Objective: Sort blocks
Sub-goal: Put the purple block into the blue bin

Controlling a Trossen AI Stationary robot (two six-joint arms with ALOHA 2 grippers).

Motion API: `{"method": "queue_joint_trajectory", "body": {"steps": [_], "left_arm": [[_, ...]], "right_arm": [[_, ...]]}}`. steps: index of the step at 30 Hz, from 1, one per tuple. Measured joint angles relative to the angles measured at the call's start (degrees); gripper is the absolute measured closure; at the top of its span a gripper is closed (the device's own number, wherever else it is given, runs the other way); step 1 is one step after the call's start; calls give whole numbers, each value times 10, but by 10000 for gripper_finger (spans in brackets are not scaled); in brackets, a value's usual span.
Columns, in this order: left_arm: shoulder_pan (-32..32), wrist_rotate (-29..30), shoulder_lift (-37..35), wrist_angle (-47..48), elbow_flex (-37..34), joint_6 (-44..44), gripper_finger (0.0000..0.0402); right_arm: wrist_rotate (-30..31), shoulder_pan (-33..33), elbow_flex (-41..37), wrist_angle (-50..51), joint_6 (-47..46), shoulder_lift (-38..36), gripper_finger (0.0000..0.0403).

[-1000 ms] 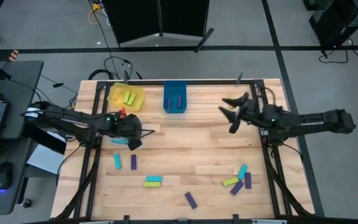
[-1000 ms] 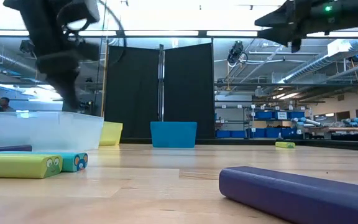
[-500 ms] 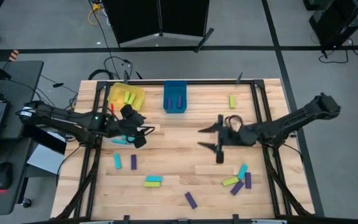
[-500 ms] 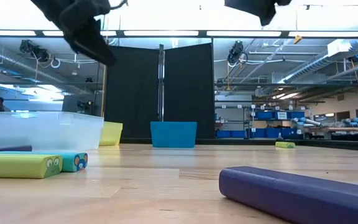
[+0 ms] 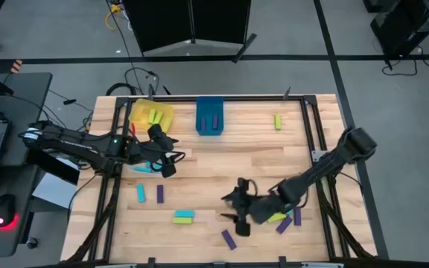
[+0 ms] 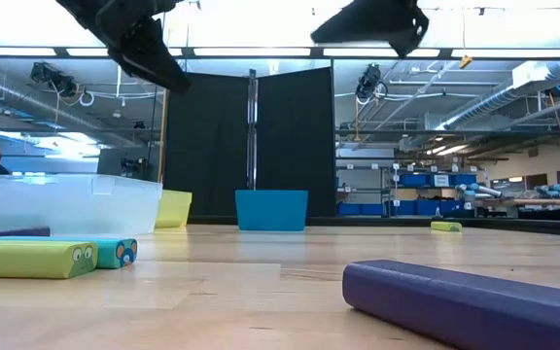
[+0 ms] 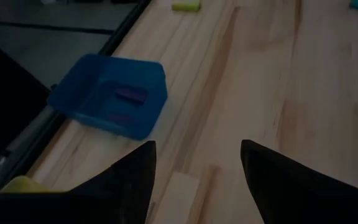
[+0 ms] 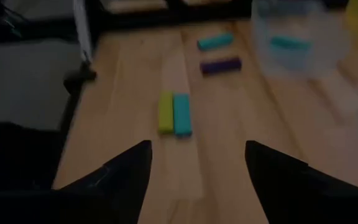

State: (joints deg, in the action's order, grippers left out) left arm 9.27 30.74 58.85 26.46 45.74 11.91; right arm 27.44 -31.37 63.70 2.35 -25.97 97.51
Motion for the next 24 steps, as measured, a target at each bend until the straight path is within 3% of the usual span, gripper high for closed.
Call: {"method": "queue_joint_trajectory", "body": {"steps": [5, 14, 24], "left_arm": [[0, -7, 0, -6, 0, -10, 161], [2, -10, 0, -5, 0, -9, 161], [2, -10, 0, -14, 0, -14, 161]], "right_arm": [[-1, -17, 84, 76, -72, 73, 124], [-56, -31, 206, 195, -179, 163, 114], [-82, -48, 272, 263, -300, 206, 114]]}}
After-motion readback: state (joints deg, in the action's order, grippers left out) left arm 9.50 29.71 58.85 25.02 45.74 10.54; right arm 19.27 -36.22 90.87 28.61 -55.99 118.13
